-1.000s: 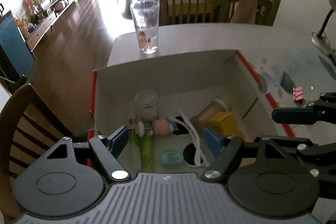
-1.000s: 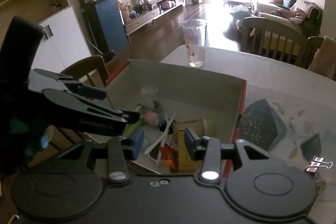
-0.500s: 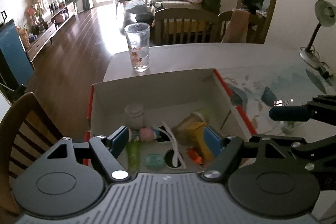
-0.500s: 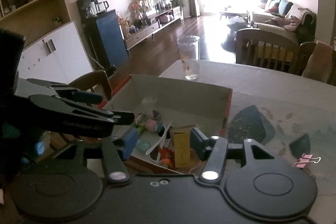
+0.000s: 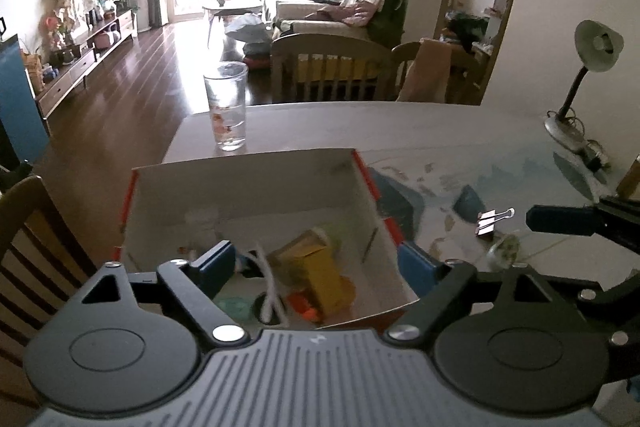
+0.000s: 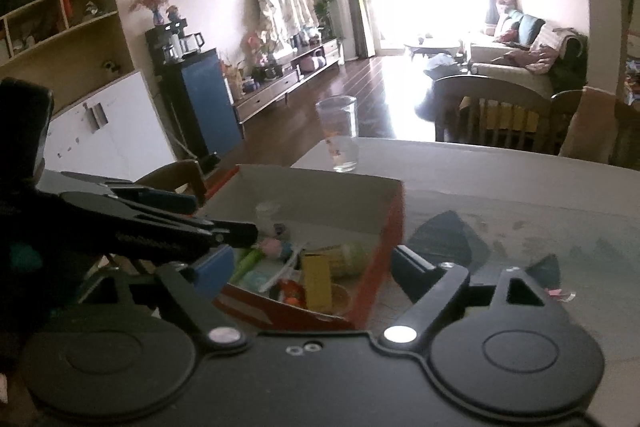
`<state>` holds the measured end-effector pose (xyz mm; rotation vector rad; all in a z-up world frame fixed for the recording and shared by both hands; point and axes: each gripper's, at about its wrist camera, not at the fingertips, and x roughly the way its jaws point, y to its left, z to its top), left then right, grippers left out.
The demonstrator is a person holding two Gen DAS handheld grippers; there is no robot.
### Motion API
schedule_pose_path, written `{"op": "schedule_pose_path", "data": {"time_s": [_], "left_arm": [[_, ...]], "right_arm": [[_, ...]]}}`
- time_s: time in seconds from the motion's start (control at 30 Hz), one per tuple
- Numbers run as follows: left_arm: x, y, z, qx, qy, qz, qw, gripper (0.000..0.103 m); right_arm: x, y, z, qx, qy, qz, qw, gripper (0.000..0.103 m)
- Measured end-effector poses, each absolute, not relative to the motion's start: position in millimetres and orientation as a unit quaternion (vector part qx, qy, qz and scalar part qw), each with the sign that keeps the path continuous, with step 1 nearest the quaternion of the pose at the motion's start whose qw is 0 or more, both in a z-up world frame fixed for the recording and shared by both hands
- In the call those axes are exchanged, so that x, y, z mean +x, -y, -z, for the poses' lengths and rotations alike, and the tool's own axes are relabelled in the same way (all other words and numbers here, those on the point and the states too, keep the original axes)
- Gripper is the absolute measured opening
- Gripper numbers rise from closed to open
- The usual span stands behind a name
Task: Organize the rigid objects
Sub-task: 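Move both tools back from the box toward the binder clip and correction tape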
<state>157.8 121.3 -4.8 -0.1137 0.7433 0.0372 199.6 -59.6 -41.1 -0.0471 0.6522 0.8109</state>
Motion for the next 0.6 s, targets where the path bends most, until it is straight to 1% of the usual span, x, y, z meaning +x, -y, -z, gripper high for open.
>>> {"op": "schedule_pose_path", "data": {"time_s": [0.07, 0.1, 0.23, 0.33, 0.6], "left_arm": [[160, -112, 6, -0.057, -0.356, -0.016, 0.933, 0.098], [162, -107, 7, -0.057, -0.354, -0.016, 0.933, 0.1], [172, -84, 10, -0.05, -0.344, -0.006, 0.938, 0.101], [182, -66, 13, -0.046, -0.343, -0.001, 0.938, 0.103], [220, -14, 29, -0.045, -0.358, 0.031, 0.932, 0.103]], "right_arm": [[201, 72, 44, -0.021, -0.309, -0.379, 0.872, 0.089], [203, 78, 46, -0.019, -0.309, -0.377, 0.873, 0.09], [210, 105, 54, -0.014, -0.314, -0.359, 0.879, 0.095], [216, 125, 60, -0.015, -0.319, -0.343, 0.883, 0.096], [235, 173, 89, -0.014, -0.347, -0.299, 0.889, 0.096]]}}
